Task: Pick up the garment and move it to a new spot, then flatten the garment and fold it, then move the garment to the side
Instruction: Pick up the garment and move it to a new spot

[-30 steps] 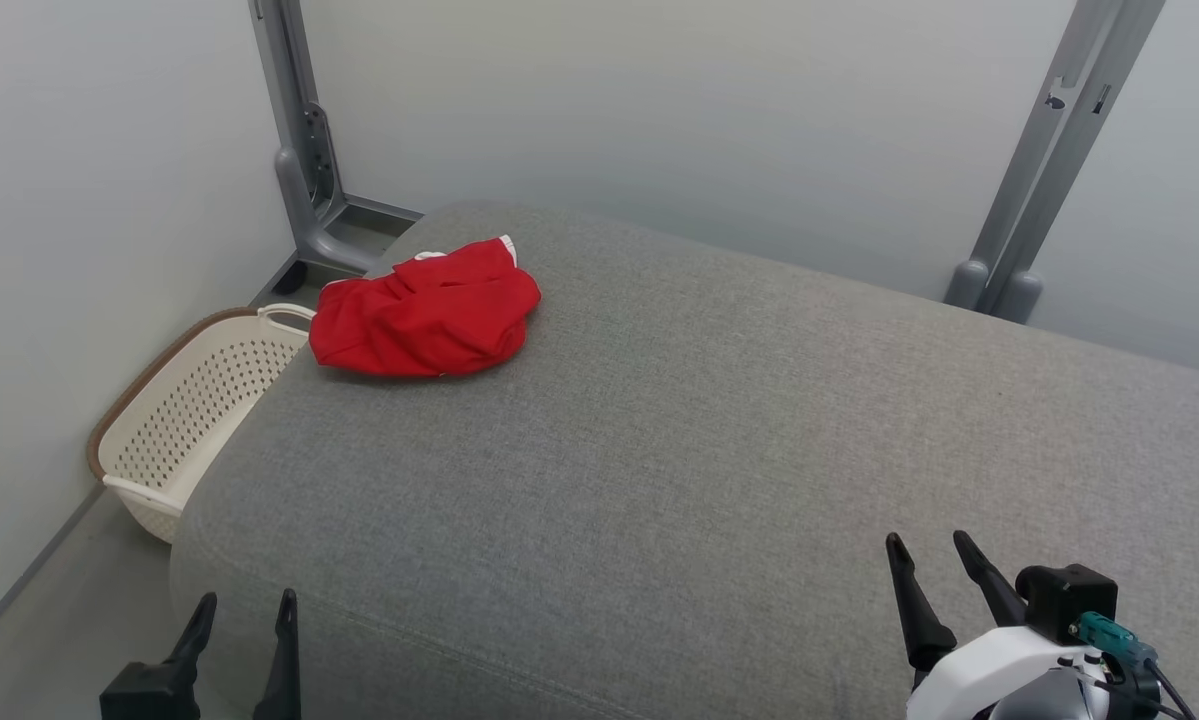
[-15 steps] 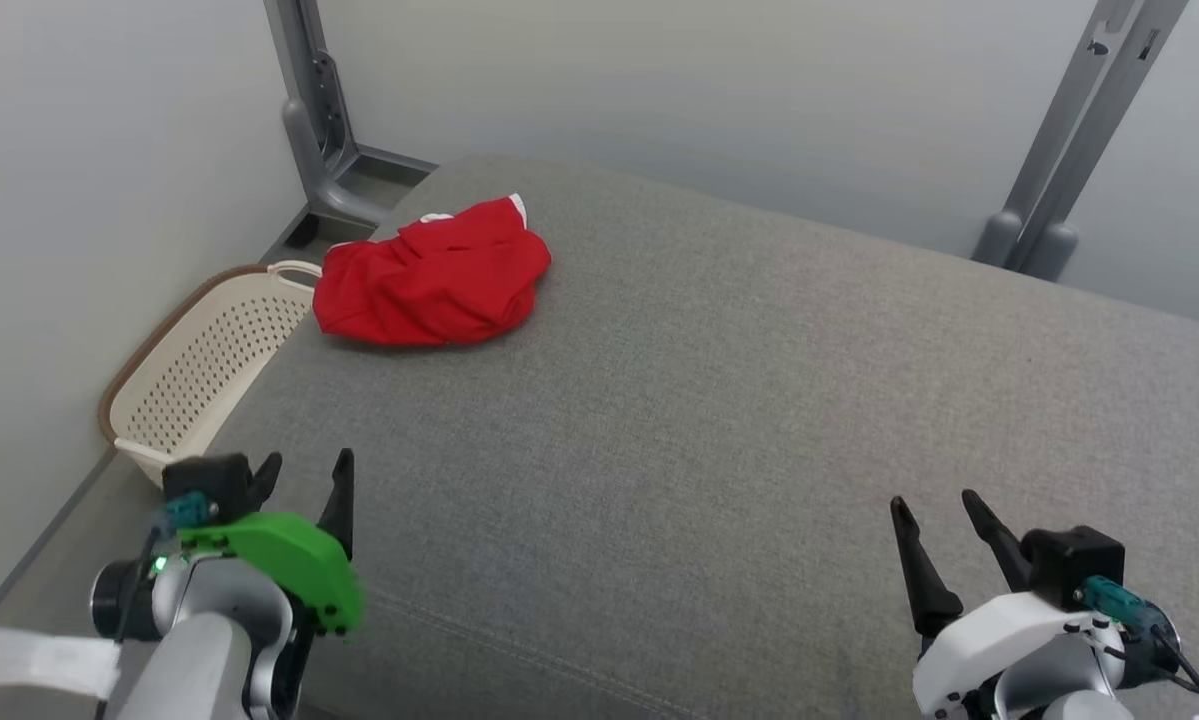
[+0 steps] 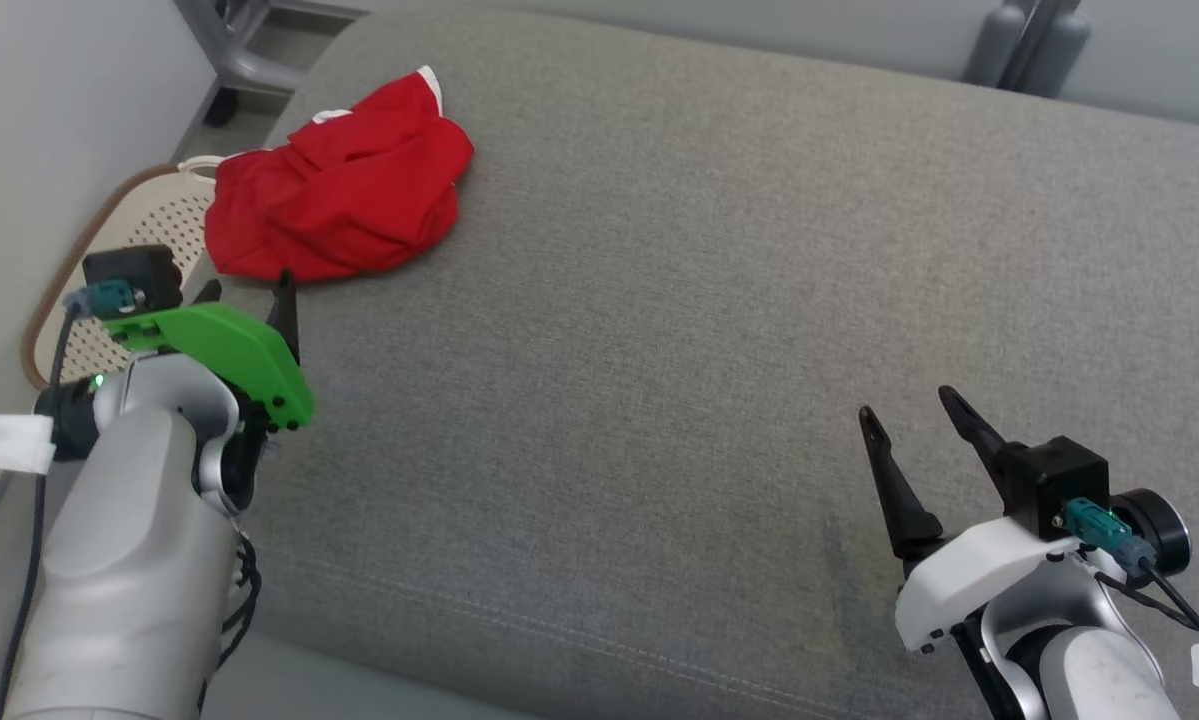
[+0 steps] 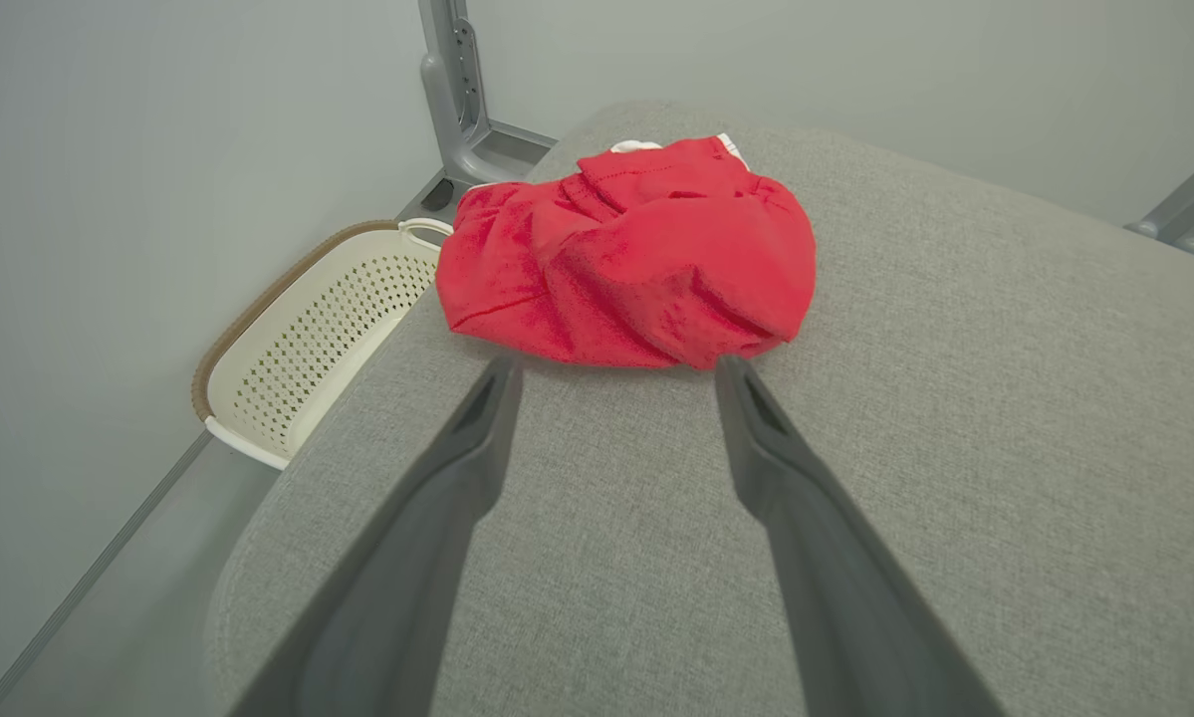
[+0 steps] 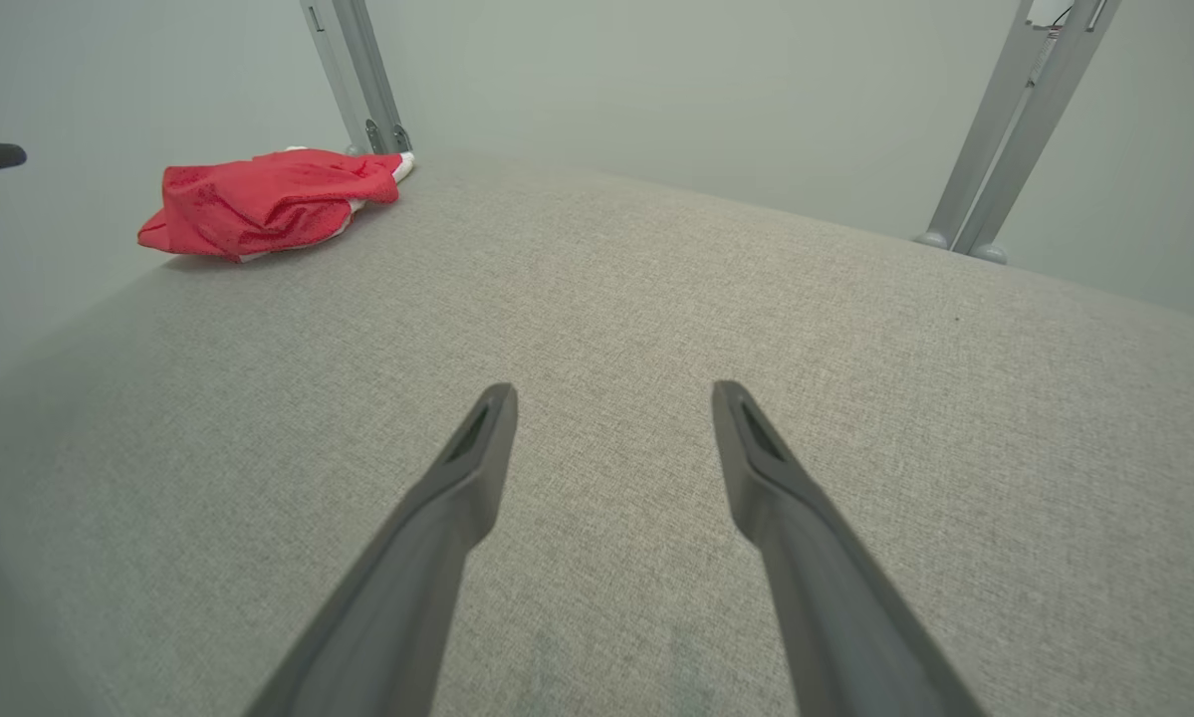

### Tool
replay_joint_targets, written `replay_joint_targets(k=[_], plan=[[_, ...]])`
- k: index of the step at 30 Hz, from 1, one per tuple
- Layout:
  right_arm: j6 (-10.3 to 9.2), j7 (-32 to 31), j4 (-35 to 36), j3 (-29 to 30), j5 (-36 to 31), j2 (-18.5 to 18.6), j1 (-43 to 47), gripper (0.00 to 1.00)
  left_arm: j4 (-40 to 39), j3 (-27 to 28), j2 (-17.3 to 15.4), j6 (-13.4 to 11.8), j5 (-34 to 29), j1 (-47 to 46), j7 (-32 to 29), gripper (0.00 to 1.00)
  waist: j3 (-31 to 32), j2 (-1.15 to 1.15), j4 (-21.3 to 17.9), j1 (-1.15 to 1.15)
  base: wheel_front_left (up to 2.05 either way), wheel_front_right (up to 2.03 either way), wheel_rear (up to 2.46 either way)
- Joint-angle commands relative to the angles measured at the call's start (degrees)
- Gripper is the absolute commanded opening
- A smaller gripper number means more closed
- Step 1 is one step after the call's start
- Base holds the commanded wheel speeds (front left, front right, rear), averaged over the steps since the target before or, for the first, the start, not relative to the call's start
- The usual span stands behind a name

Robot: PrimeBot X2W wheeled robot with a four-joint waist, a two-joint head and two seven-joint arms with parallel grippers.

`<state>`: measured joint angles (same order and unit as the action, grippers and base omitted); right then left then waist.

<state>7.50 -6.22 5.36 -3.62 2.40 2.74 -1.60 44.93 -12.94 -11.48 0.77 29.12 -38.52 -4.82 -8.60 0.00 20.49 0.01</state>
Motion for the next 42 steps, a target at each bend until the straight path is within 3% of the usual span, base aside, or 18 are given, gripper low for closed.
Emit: replay_joint_targets(k=[1, 11, 17, 25, 27, 28, 35, 42], plan=[[-0.03, -1.31, 2.28, -0.38, -1.37, 0.30, -1.07, 1.00, 3.27, 0.30, -0.32, 0.93, 0.77, -4.68, -0.30, 1.00, -7.29, 0.00, -4.41, -0.01, 0.00, 0.00, 0.00], [-0.03, -4.89, 8.57, -1.70, -3.34, 0.29, 0.66, 1.00, 14.69, 1.11, -1.39, 2.20, 2.77, -17.53, -5.94, 1.00, -13.96, 0.00, -7.96, -0.01, 0.00, 0.00, 0.00], [-0.03, -6.14, 11.21, -1.44, -4.53, 0.29, 1.31, 1.00, 18.84, -0.16, -1.87, -1.07, 1.03, -22.10, -7.92, 1.00, -16.93, 0.00, -8.79, -0.01, 0.00, 0.00, 0.00], [-0.03, -6.64, 12.43, -1.50, -4.39, 0.29, 2.06, 1.00, 21.75, 0.05, -0.98, -1.69, 1.84, -23.33, -5.97, 1.00, -18.67, 0.00, -9.36, -0.01, 0.00, 0.00, 0.00], [-0.03, -6.75, 12.65, -1.54, -4.37, 0.29, 2.06, 1.00, 22.60, 0.03, -0.70, -1.25, 2.13, -23.54, -5.78, 0.41, -19.10, 0.00, -9.36, -0.01, 0.00, 0.00, 0.00], [-0.03, -6.89, 12.74, -1.35, -4.39, 0.29, 2.05, 1.00, 22.73, 0.05, -0.36, -1.05, 2.24, -23.88, -5.12, 0.00, -19.24, 0.00, -9.17, -0.01, 0.00, 0.00, 0.00], [-0.03, -6.20, 11.61, -0.15, -2.84, 0.28, 1.78, 1.00, 23.34, -0.76, 0.71, 1.15, 2.16, -26.12, -0.65, 0.00, -17.80, 0.00, -8.12, -0.01, 0.00, 0.00, 0.00], [-0.03, -3.58, 7.10, -1.61, 0.18, 0.27, 0.63, 1.00, 22.36, -2.24, 1.80, 3.68, 1.45, -27.00, 4.36, 0.00, -11.63, 0.00, -8.55, -0.01, 0.00, 0.00, 0.00]])
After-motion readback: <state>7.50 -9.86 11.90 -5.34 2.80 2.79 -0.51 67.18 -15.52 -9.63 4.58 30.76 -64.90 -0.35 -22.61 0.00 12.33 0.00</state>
